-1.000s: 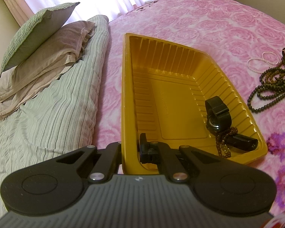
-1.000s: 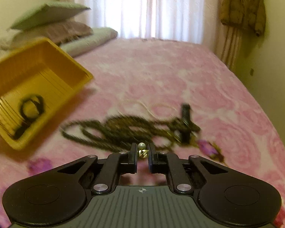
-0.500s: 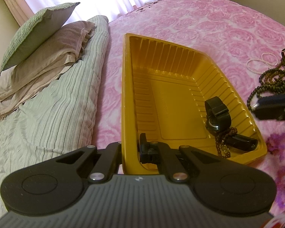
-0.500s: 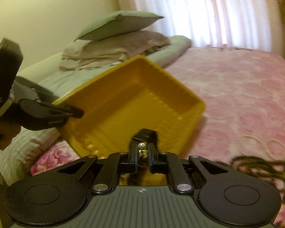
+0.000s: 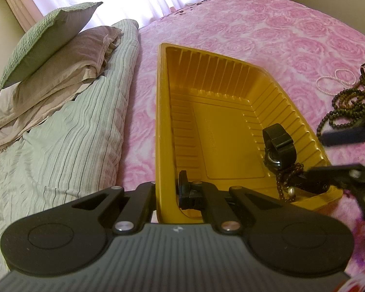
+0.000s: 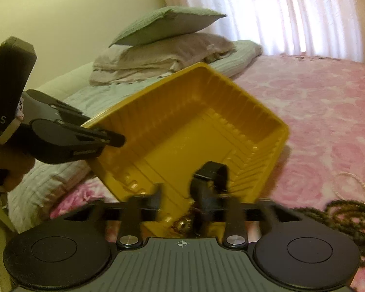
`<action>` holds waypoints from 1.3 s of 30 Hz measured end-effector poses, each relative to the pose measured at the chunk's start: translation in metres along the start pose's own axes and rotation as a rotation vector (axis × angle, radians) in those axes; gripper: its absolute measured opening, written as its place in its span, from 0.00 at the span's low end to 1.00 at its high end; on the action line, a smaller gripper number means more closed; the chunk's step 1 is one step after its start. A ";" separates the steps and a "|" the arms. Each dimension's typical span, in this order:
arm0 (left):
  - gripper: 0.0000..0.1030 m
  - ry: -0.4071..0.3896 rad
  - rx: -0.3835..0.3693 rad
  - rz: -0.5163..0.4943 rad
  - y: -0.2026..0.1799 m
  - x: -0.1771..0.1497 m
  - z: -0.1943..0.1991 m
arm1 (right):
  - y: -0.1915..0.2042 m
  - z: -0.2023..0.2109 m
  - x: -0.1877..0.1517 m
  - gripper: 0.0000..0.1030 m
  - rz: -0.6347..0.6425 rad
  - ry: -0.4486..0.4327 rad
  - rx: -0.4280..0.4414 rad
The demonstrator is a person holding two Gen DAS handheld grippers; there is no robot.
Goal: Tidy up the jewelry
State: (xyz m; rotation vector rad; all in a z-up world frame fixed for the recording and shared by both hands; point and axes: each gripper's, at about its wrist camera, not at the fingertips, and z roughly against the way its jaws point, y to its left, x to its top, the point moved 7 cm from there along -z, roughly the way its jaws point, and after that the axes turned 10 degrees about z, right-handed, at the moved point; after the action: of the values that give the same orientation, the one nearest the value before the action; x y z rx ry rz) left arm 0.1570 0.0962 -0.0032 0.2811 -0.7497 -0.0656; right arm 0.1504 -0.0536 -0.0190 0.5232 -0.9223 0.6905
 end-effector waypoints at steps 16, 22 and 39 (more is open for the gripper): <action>0.02 0.000 0.006 -0.001 0.000 0.001 0.000 | -0.137 0.099 -0.083 0.54 -0.221 0.073 -0.479; 0.02 0.001 0.011 -0.006 -0.001 0.001 0.001 | -0.179 0.115 -0.084 0.54 -0.286 0.053 -0.538; 0.03 0.010 0.024 -0.017 -0.002 0.001 0.001 | -0.266 0.114 -0.083 0.25 -0.619 0.014 -0.501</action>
State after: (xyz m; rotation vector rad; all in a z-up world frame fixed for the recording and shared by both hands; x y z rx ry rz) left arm 0.1576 0.0934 -0.0025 0.3105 -0.7382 -0.0707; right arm 0.2481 -0.3349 -0.0628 0.3233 -0.8201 -0.1016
